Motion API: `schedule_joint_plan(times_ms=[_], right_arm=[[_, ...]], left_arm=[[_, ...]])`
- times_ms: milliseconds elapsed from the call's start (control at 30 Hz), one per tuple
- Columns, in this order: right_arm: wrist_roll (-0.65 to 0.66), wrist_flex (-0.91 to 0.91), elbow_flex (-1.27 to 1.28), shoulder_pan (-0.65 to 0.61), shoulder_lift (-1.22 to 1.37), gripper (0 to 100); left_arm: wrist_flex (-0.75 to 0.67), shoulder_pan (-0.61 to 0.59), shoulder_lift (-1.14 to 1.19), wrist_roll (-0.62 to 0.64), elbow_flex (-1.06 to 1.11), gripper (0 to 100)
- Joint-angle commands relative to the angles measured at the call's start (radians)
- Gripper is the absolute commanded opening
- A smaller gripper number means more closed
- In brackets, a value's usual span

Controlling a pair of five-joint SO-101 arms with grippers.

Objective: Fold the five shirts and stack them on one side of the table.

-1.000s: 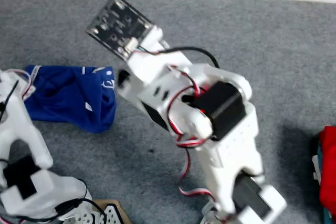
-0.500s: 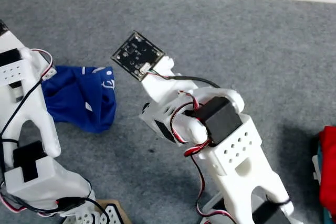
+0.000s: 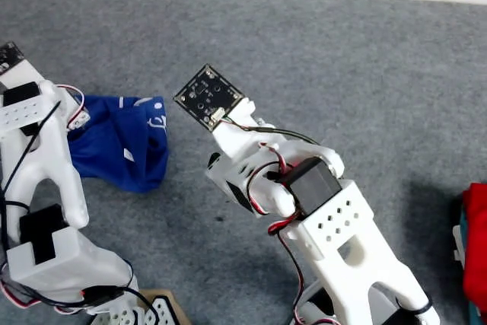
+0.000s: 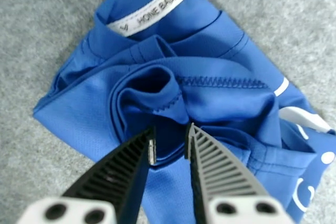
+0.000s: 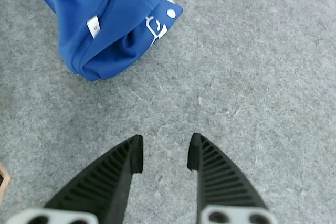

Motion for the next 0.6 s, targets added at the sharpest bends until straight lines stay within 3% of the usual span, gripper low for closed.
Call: schedule_joint_plan(times_ms=[0, 167, 367, 567], right_arm=[[-0.011, -0.019, -0.005, 0.013, -0.030, 14.9], [-0.011, -0.019, -0.004, 0.013, -0.030, 14.9], [-0.011, -0.021, 0.012, 0.013, -0.028, 14.9], [-0.011, -0.102, 0.113, 0.012, -0.030, 14.9]], left_arm=[[-0.018, 0.012, -0.008, 0.005, -0.004, 12], [-0.009, 0.002, -0.019, -0.068, -0.022, 12], [0.140, 0.002, -0.016, -0.133, -0.061, 12], [0.147, 0.002, -0.018, -0.144, -0.061, 27]])
